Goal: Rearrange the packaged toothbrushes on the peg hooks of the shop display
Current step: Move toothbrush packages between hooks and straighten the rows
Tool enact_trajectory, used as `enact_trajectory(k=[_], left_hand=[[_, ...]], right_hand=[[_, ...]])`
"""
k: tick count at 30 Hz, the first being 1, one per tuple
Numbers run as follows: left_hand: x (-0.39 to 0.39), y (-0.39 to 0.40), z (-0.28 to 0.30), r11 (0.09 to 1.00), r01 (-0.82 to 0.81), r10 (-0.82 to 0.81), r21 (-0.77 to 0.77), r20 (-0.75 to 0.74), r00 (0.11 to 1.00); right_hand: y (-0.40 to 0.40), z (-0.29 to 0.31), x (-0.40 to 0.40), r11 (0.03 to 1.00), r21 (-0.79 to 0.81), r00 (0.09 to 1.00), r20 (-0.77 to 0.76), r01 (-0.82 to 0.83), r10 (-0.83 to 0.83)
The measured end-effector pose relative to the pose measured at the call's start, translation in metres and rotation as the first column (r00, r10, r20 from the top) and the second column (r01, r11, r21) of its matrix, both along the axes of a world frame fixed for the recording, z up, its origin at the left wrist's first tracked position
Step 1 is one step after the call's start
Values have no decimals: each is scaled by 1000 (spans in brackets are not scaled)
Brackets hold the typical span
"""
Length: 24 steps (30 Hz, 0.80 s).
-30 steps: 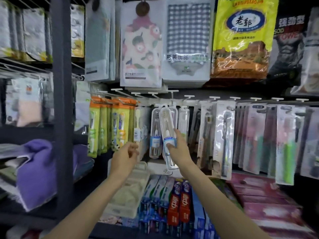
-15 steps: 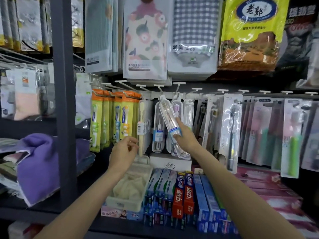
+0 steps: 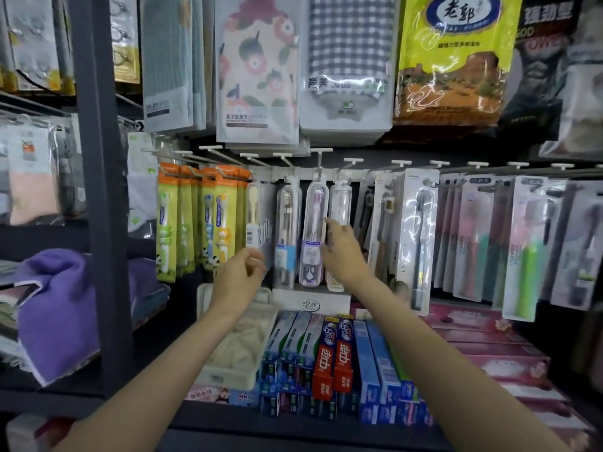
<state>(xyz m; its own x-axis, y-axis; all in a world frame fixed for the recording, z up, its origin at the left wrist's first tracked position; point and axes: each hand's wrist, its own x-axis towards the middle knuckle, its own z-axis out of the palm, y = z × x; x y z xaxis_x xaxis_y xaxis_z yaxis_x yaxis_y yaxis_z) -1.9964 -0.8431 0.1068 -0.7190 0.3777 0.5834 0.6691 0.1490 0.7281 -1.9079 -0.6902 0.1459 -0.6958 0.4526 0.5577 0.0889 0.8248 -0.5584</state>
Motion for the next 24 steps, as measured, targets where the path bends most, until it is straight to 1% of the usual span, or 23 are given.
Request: enact_trajectory(k=[3,5,6,7,8,9,10,11,12,13,14,15,17,19,20,22,24], left_hand=[[9,19,0,1000,4,-5,-17,-9,1000],[20,38,1,999,28,-29,-31,-15,999],[27,49,3,998,49,-50,-46,-15,999],[35,60,5,996,77,-78,-55,-17,997],[44,72,6,992,110,-112,-59,-20,994],[53,83,7,988,144,-146,-59,-25,989],[62,93,8,983,172,-174,-60,-34,984],[71,102,9,979,197,-199,-58,-46,979],[79,111,10,973,224,-227,-53,-51,973],[87,120,11,966,255,-257,-52,-40,965],[95,128,13,956,288,-289,-50,-17,957],[102,135,15,947,316,-316,-50,12,949],[111,149,19,936,348,-345,-56,54,937],[111,158,21,938,341,-337,-71,56,940],[109,160,23,941,331,-327,-71,58,943],[102,155,27,949,306,-302,-75,64,951],[93,146,33,958,274,-270,-82,52,961]], right_hand=[[8,9,39,988,142,983,-180,67,-41],[24,12,69,965,202,936,-340,169,-93],[35,12,84,953,193,898,-418,235,-137],[46,11,97,944,152,857,-478,294,-190],[58,9,108,940,82,826,-507,331,-247],[69,5,118,941,-9,818,-491,339,-299],[80,1,125,945,-108,842,-432,309,-324],[88,-5,130,948,-198,888,-344,249,-305],[94,-12,133,949,-260,936,-253,178,-245],[98,-19,134,952,-281,970,-173,119,-172],[99,-26,133,961,-268,988,-112,72,-106],[100,-32,132,968,-248,995,-85,21,-44],[97,-39,127,967,-235,991,-104,-104,82],[93,-40,125,966,-204,984,-104,-161,142],[95,-40,124,973,-177,987,-84,-147,134],[105,-46,124,990,-121,996,-62,-73,66],[116,-51,127,990,-138,993,-119,9,-25]])
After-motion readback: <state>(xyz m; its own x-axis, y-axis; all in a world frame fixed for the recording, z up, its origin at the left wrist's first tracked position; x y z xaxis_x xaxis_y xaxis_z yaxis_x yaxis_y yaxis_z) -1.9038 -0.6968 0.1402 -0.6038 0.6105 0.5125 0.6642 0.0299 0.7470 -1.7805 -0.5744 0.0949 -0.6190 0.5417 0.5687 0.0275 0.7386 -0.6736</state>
